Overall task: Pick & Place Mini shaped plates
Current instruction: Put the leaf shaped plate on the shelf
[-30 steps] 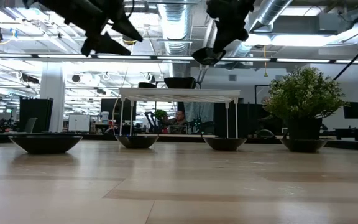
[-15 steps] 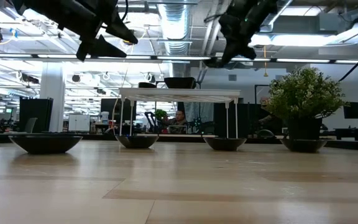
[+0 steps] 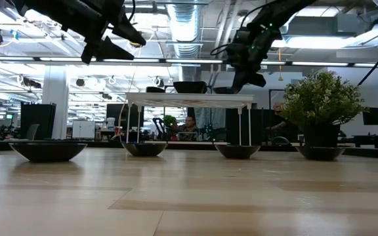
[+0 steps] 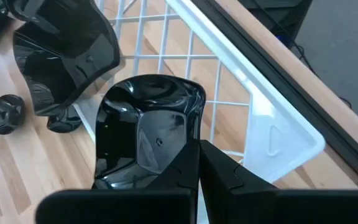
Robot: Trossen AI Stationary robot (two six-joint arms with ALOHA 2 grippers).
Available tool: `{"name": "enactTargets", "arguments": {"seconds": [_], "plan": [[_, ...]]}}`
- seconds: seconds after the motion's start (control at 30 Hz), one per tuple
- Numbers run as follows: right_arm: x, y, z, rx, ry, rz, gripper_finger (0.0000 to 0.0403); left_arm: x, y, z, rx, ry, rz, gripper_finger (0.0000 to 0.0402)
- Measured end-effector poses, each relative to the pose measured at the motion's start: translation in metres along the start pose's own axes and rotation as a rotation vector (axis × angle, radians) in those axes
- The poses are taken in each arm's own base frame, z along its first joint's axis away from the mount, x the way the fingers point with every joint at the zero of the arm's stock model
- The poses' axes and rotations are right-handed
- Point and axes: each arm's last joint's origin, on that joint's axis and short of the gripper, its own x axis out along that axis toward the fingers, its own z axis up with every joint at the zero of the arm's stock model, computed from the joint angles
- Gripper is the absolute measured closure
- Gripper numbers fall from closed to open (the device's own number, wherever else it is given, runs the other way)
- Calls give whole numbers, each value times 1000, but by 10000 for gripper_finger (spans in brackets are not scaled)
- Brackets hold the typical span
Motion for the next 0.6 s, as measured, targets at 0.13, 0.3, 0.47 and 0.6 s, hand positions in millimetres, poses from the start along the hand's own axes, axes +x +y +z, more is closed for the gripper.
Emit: {"name": "enactTargets", "arguments": {"seconds": [0.13,0.3,0.47,0.6], "plan": [[1,-1,1,0,0,5,403,0,0,0,-2,-2,-1,128],[2,0,1,-1,2,6,403,0,0,0,-2,-3,-1,128],[3,3,1,-16,5,5,403,0,0,0,-2,-3,-2,128],[4,5,0,-20,11,7,403,0,0,0,-2,-3,-2,128]]}}
